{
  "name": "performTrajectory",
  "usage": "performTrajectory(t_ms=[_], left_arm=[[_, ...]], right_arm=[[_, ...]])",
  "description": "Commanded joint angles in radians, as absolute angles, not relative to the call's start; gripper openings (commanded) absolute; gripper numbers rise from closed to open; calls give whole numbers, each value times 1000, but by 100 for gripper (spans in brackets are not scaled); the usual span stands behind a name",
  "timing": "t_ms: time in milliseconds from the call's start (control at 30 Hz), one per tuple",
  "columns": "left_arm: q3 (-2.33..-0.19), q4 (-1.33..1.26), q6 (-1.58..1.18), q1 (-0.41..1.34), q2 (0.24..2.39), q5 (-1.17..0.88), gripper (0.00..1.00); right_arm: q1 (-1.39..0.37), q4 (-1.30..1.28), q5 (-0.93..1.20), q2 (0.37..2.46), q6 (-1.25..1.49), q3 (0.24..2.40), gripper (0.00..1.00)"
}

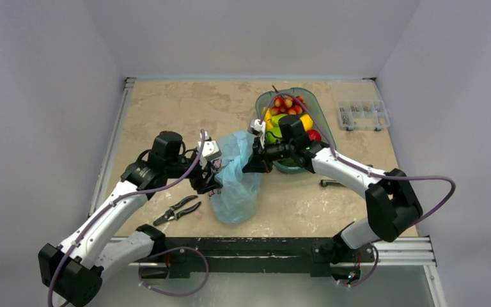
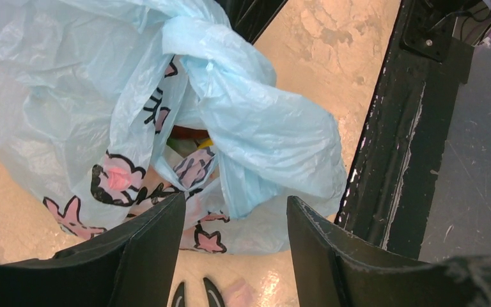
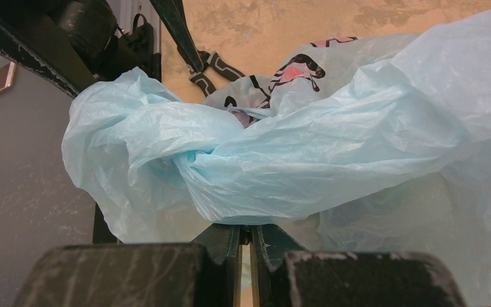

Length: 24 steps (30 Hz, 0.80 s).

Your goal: Place the fake fruits into the plastic bag and tie a complex knot

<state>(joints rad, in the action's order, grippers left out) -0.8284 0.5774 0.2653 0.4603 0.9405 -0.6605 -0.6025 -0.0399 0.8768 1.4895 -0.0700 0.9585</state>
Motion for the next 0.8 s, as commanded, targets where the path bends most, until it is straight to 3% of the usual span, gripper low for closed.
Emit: performTrajectory(t_ms=[0,100,133,200,300,367,767], left_arm=[[-850,487,215,500,963,-623,59],[-859,457,179,505,979,-602,58],[-863,453,170,505,987,-598,54],[-876,454,153,505,1004,-595,41],[-884,487,154,503,1008,-600,12],[-868,502,164,500,987,-599,0],[-818,576,140,273,979,-490,0]], right_arm=[[-610,-7,883,1450,-61,962,0],[-612,-15,882,1445,-69,960,0],[-612,-21,885,1443,-72,960,0],[-612,-34,887,1441,-83,961,0],[-608,-67,902,1439,-115,968,0],[-593,-105,899,1430,-137,969,0],[-436,-380,874,1390,-342,969,0]])
